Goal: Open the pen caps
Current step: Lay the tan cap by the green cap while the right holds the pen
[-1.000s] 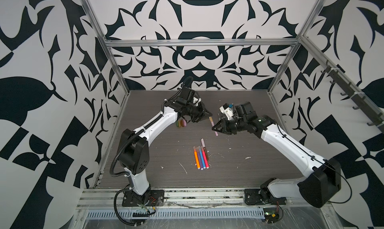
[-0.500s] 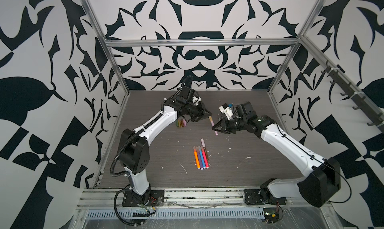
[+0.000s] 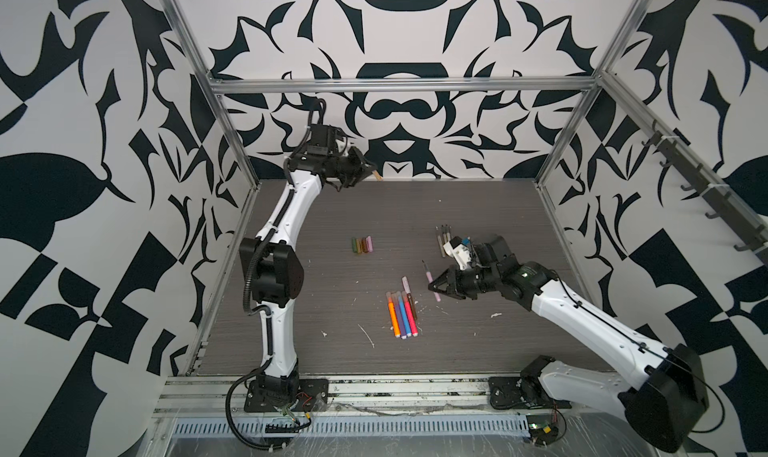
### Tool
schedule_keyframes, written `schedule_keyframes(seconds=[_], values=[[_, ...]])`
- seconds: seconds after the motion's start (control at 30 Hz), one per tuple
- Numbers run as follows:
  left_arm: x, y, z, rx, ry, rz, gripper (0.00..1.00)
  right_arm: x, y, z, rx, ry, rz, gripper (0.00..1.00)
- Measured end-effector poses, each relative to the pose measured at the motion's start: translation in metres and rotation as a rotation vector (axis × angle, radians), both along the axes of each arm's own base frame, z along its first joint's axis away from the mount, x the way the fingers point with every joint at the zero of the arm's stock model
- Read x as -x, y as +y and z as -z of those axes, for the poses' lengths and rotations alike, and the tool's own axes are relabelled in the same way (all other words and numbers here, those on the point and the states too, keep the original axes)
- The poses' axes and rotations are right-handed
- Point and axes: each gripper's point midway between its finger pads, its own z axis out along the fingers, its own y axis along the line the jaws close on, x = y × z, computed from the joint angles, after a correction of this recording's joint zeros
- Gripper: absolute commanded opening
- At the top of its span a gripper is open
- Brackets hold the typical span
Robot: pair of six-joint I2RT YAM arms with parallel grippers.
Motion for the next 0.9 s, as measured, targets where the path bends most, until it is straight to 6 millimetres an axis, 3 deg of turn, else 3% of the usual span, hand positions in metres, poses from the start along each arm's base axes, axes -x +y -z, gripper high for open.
schedule_keyframes(seconds=[0.07, 0.13, 0.27, 0.4, 0.53, 0.7, 0.9], values=[[0.006, -0.003, 0.001, -0.013, -0.004, 0.014, 0.0, 0.002, -0.003, 0.002, 0.006, 0.01, 0.018, 0.0], [0.023, -0.014, 0.016, -0.029, 0.024, 0.051, 0.0, 0.001, -0.004, 0.0, 0.002, 0.004, 0.03, 0.0], [0.061, -0.021, 0.071, -0.081, 0.147, 0.108, 0.0, -0.001, -0.005, -0.001, 0.0, 0.001, 0.044, 0.0], [0.078, 0.008, 0.127, -0.16, 0.249, 0.093, 0.0, -0.002, -0.005, 0.0, 0.005, 0.004, 0.045, 0.0], [0.091, 0.045, 0.165, -0.216, 0.332, 0.054, 0.0, -0.003, -0.004, 0.007, 0.02, 0.018, 0.038, 0.0], [0.097, 0.077, 0.181, -0.266, 0.366, 0.023, 0.0, -0.004, -0.003, 0.017, 0.042, 0.036, 0.029, 0.0], [0.091, 0.086, 0.185, -0.309, 0.373, 0.046, 0.0, -0.005, -0.001, 0.019, 0.049, 0.036, 0.015, 0.0]])
